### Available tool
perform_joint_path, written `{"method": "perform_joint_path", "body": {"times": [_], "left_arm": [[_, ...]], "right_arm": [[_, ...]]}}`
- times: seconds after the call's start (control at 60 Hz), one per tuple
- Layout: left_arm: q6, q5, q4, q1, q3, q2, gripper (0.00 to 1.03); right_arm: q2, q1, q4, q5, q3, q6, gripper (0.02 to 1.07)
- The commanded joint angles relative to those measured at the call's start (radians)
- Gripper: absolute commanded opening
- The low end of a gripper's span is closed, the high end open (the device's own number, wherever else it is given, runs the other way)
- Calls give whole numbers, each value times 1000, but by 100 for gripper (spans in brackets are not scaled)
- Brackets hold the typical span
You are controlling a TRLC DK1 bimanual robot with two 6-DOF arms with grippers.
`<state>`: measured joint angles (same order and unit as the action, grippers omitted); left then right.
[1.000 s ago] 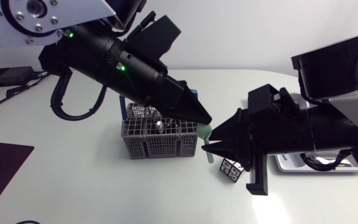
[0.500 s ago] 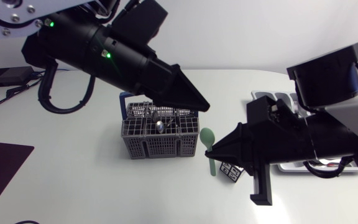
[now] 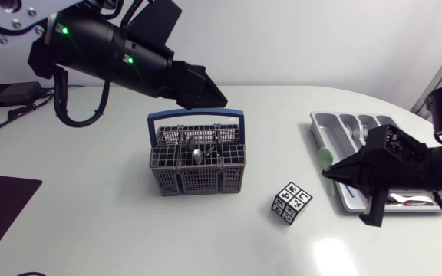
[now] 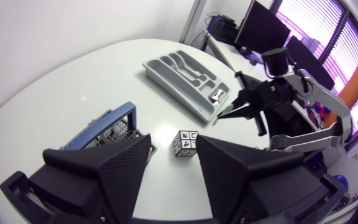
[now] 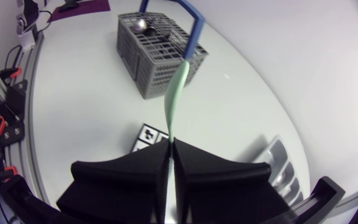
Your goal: Transfer all utensils from the basket to the drawer tray.
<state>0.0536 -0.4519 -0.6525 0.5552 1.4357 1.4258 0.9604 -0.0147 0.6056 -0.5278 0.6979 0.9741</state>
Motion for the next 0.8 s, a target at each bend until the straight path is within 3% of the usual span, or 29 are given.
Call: {"method": "perform_joint_path", "body": {"times": [0.0, 0.317, 0.533, 0.783], "left_arm": [[11, 48, 7, 17, -43, 1, 53], [63, 257, 39, 78, -107, 19, 53], [68, 291, 47, 94, -123, 24, 53], [75, 355, 59, 114, -144, 25, 53]], "right_arm": [[17, -119, 14, 2, -35, 150, 8], [193, -539, -44, -12, -31, 535, 8], [371, -682, -182, 25, 2, 686, 8], [485, -735, -357, 114, 28, 776, 8]]}}
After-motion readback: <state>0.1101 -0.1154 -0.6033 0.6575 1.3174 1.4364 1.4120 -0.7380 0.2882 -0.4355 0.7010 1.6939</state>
